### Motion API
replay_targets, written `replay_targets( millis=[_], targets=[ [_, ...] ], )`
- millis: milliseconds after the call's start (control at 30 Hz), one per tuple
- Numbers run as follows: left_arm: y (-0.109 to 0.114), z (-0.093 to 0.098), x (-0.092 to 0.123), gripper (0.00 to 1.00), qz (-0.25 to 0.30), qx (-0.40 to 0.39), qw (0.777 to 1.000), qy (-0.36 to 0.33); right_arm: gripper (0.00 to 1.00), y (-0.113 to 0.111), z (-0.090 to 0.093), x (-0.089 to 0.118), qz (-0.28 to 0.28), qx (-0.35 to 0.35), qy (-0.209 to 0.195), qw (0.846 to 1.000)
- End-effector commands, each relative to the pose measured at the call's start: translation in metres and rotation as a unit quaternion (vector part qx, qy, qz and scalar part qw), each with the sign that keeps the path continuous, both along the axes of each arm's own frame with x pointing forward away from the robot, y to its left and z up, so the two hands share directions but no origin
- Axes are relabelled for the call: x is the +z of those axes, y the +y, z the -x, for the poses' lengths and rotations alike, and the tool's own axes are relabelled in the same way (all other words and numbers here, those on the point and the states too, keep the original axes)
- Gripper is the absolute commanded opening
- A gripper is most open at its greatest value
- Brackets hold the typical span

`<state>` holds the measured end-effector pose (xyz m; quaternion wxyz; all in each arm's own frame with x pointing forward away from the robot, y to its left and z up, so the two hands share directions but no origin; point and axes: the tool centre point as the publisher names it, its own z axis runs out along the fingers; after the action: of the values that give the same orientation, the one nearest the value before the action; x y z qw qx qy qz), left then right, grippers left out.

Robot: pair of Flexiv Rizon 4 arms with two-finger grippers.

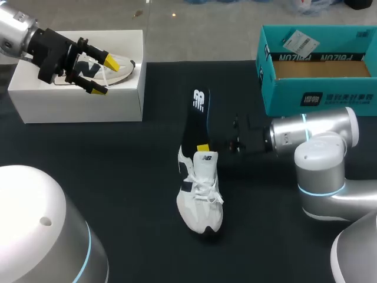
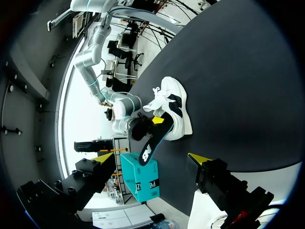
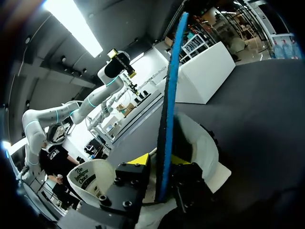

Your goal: Take the shoe out of the shoebox, open the shoe tongue, remove and reinsert the insole, then place the shoe into the shoebox

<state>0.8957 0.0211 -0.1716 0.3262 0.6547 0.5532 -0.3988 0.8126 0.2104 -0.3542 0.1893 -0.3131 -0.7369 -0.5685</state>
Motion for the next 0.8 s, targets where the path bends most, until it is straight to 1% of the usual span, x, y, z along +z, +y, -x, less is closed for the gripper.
replay_targets(
  millis=[33, 233, 267, 400, 433, 467, 500, 533, 667, 800],
  targets=[
    [0.0, 0.0, 0.0, 1.0, -0.001, -0.001, 1.0, 0.0, 0.5, 0.004, -0.005, 0.006, 0.006, -0.002, -0.008, 1.0],
    [0.0, 0.0, 0.0, 1.0, -0.001, -0.001, 1.0, 0.0, 0.44, 0.005, -0.016, 0.014, 0.007, -0.001, -0.018, 1.0],
    [0.0, 0.0, 0.0, 1.0, -0.001, -0.001, 1.0, 0.0, 0.4, 0.005, -0.019, 0.017, 0.006, -0.003, -0.023, 1.0],
    [0.0, 0.0, 0.0, 1.0, -0.001, -0.001, 1.0, 0.0, 0.33, 0.005, -0.03, 0.024, 0.008, -0.004, -0.034, 0.999],
    [0.0, 0.0, 0.0, 1.0, -0.001, -0.001, 1.0, 0.0, 0.29, 0.004, -0.032, 0.025, 0.009, -0.005, -0.036, 0.999],
    [0.0, 0.0, 0.0, 1.0, -0.001, -0.001, 1.0, 0.0, 0.21, 0.004, -0.035, 0.027, 0.009, -0.006, -0.039, 0.999],
    [0.0, 0.0, 0.0, 1.0, -0.001, -0.001, 1.0, 0.0, 0.09, 0.004, -0.037, 0.028, 0.01, -0.006, -0.041, 0.999],
    [0.0, 0.0, 0.0, 1.0, -0.001, -0.001, 1.0, 0.0, 0.0, 0.004, -0.039, 0.028, 0.012, -0.006, -0.043, 0.999],
    [0.0, 0.0, 0.0, 1.0, -0.001, -0.001, 1.0, 0.0, 0.0, 0.005, -0.041, 0.028, 0.018, 0.0, -0.044, 0.999],
    [0.0, 0.0, 0.0, 1.0, -0.001, -0.001, 1.0, 0.0, 0.0, 0.003, -0.035, 0.02, 0.027, 0.007, -0.038, 0.999]
  ],
)
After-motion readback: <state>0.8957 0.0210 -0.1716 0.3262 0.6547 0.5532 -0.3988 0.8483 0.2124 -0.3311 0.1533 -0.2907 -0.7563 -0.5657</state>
